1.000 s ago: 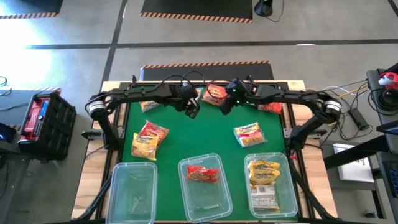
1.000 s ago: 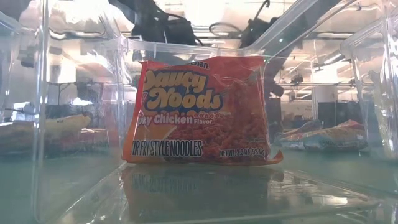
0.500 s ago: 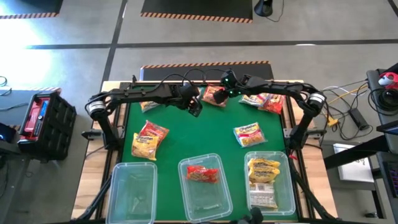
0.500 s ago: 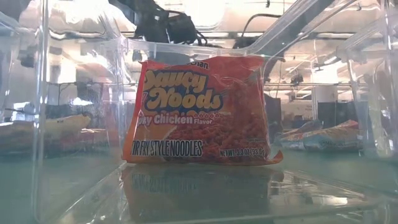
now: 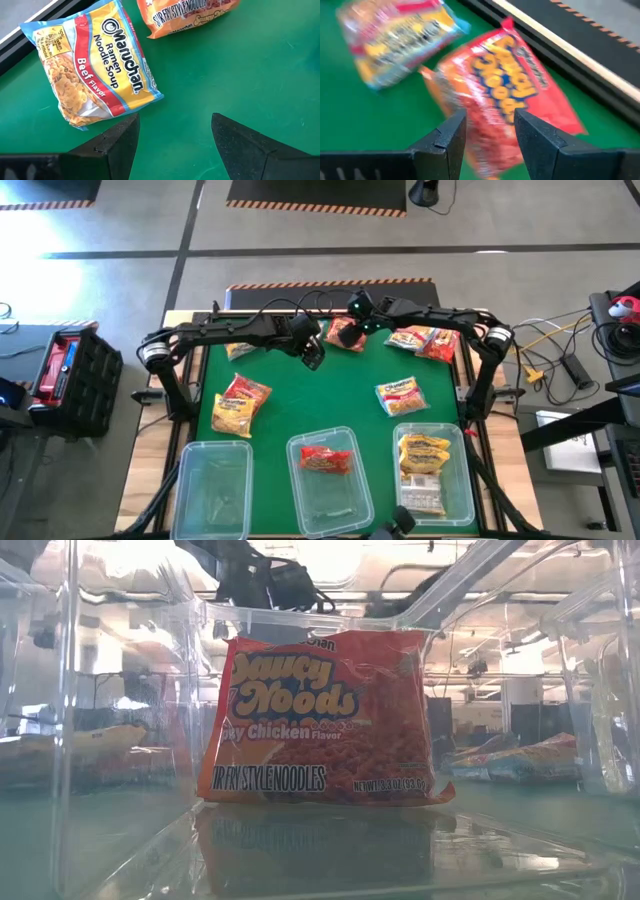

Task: Sort Maruchan noodles
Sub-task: Put the orange noodle pack into the middle transparent bin

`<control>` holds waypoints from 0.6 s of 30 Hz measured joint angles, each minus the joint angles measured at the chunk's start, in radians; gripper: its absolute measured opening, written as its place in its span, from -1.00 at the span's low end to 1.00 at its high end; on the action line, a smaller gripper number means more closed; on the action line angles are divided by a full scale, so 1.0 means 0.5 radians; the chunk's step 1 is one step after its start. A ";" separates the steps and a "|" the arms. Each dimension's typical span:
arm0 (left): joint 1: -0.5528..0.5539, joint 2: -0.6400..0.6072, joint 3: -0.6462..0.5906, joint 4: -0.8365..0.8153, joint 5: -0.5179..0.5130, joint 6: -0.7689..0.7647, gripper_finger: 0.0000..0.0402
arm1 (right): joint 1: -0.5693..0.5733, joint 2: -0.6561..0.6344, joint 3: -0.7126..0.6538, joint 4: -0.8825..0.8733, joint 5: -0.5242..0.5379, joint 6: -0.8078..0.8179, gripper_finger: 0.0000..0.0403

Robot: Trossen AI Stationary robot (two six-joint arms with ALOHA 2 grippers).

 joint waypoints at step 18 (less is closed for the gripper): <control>0.002 -0.002 0.000 0.004 0.000 0.074 0.15 | 0.028 0.050 0.066 -0.153 -0.121 -0.559 -0.24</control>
